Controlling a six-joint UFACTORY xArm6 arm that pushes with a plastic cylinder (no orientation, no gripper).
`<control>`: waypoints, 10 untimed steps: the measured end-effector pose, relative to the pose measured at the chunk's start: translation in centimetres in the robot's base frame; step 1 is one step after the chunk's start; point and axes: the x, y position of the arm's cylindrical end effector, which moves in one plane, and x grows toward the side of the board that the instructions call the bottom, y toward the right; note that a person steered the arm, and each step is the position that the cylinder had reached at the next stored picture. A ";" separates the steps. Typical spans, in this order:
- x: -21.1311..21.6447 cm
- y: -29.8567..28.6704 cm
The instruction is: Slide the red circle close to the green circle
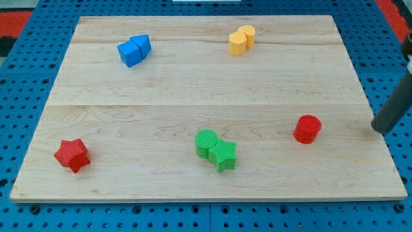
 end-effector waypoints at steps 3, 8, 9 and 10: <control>-1.9 -12.0; -0.7 -20.4; -2.6 -23.2; -5.4 -25.1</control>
